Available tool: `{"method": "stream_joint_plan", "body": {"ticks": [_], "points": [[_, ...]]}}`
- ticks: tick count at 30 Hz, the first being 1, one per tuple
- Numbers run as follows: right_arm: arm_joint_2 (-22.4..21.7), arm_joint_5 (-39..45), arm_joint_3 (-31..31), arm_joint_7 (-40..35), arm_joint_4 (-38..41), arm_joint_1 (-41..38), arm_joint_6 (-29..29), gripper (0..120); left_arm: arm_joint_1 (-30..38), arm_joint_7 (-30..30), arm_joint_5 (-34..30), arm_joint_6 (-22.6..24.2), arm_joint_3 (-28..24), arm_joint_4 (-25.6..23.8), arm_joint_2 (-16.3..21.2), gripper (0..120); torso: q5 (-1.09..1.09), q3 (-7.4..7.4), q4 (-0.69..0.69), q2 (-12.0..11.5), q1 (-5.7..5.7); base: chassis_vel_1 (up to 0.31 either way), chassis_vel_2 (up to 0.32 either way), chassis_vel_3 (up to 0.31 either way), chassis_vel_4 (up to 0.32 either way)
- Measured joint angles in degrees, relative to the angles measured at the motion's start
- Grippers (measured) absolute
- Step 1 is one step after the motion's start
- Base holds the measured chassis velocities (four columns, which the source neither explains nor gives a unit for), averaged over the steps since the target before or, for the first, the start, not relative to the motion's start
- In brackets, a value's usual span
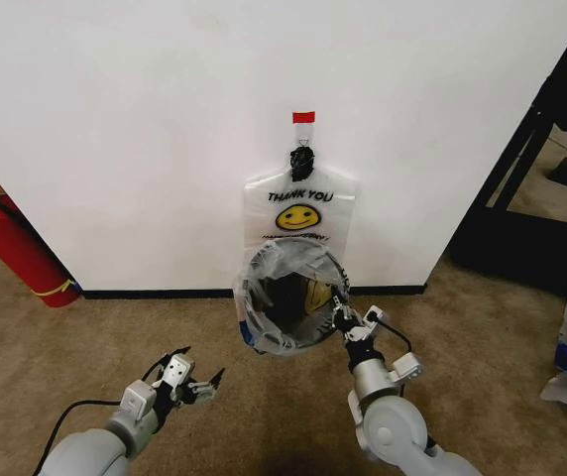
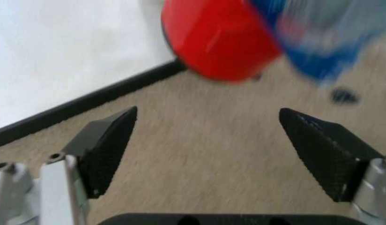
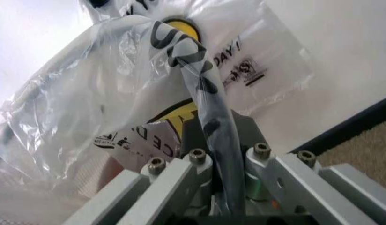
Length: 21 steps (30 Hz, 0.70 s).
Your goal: Pick up the garbage bag from the wall and place it over the trash bin.
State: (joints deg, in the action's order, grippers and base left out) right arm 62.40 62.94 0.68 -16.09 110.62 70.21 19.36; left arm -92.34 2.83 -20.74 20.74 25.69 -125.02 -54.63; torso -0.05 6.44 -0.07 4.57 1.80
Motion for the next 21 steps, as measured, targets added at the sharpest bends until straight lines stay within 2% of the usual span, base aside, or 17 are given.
{"method": "stream_joint_plan", "body": {"ticks": [3, 8, 21], "points": [[-0.14, 0.07, 0.03, -0.03, 0.5, 0.39, -0.37, 0, 1.94, -1.15, -1.88, 1.31, -0.71, -0.57, -1.65, 100, 0.0, 0.0, -0.03, 0.0, 0.0, 0.0, 0.0, 0.0, 0.0], [0.01, 0.06, 0.15, -0.22, 0.9, 0.32, -0.63, 0, 1.55, -1.21, -2.78, 3.14, -1.71, -1.28, -2.48, 100, 0.0, 0.0, 0.0, 0.0, 0.01, 0.0, 0.0, 0.0, 0.0], [0.92, -0.74, 0.78, -0.44, 2.07, 1.55, -1.19, 0, 1.93, -1.36, -2.7, 3.13, -2.69, -1.19, -3.82, 100, 0.0, 0.0, -0.01, 0.0, 0.01, 0.0, 0.0, 0.0, 0.0]]}}
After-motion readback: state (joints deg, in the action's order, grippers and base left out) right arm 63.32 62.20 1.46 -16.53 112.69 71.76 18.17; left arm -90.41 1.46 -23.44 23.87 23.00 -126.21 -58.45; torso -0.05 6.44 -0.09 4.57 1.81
